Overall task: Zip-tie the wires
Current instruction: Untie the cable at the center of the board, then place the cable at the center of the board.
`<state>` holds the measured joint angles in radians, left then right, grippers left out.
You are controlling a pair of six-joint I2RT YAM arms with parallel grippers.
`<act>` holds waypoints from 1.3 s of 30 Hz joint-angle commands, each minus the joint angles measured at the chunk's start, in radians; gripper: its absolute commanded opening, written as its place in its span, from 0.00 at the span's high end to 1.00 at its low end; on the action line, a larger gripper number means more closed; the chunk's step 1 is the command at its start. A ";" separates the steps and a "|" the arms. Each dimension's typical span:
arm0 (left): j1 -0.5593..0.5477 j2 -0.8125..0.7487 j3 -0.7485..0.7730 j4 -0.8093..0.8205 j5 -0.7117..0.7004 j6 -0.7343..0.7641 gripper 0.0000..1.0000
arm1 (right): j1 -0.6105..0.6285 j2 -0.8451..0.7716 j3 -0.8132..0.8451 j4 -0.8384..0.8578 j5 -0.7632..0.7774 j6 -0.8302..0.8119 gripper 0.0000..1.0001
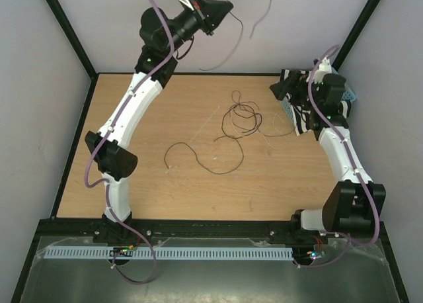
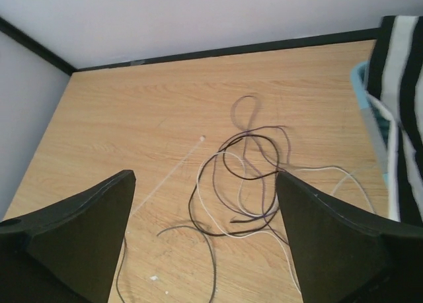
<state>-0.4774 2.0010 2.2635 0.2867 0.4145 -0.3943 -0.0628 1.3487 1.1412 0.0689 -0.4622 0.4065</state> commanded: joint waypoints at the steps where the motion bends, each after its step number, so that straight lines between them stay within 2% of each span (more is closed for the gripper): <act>1: 0.005 -0.007 0.048 0.026 -0.006 -0.041 1.00 | 0.019 -0.041 -0.100 0.237 -0.106 0.037 0.00; 5: 0.004 -0.112 -0.072 0.026 0.000 -0.073 1.00 | 0.062 -0.087 -0.218 0.448 -0.182 0.098 0.01; 9: 0.002 -0.230 -0.220 0.028 -0.006 -0.088 1.00 | 0.150 -0.140 -0.288 0.569 -0.195 0.100 0.01; 14: -0.009 -0.373 -0.454 0.046 -0.001 -0.162 1.00 | 0.220 -0.202 -0.463 0.800 -0.113 0.182 0.01; 20: -0.084 -0.543 -0.712 0.144 -0.077 -0.152 1.00 | 0.313 -0.232 -0.696 1.084 0.050 0.317 0.01; 29: -0.194 -0.640 -0.853 0.183 -0.109 -0.131 1.00 | 0.440 -0.189 -0.751 1.293 0.079 0.333 0.00; 39: -0.246 -0.674 -0.914 0.218 -0.122 -0.205 1.00 | 0.468 -0.104 -0.726 1.351 0.106 0.385 0.00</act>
<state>-0.6975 1.3731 1.3670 0.4362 0.3069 -0.5617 0.3973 1.2228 0.4000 1.3205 -0.3740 0.7563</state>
